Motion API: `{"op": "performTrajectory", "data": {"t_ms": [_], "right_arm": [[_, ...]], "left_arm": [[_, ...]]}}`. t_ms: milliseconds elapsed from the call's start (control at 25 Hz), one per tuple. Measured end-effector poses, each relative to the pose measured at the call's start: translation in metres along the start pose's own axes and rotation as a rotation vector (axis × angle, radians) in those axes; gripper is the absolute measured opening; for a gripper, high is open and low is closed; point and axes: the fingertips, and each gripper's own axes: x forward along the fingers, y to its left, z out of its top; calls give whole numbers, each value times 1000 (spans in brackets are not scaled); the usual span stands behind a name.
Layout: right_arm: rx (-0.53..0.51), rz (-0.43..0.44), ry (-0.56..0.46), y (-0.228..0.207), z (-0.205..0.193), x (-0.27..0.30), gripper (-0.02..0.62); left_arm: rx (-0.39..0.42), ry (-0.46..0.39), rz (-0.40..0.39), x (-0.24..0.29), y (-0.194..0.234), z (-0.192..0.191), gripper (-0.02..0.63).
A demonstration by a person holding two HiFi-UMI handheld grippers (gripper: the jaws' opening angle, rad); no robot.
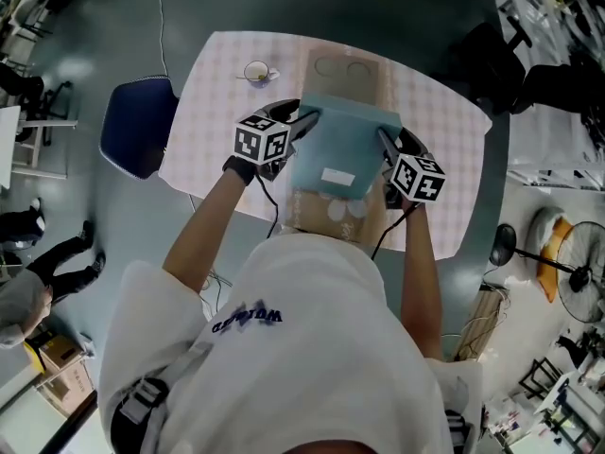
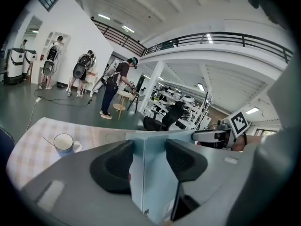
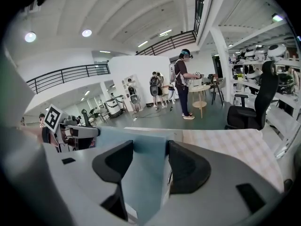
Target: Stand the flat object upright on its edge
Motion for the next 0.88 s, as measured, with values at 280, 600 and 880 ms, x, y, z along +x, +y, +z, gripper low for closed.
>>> {"op": "performTrajectory", "data": {"t_ms": [280,600,880], "right_arm": [[-47,-12,-73,7,39,-10,242],[-133,-7,-163,17,74,-19,244],[-149,2,-221,20,80,-19,232]], "left_arm": [[55,-54,-6,-9,-8,35,222],[138,-137,8,-20,-13,65,224],[141,-169,7,-20,-8,70,224]]}}
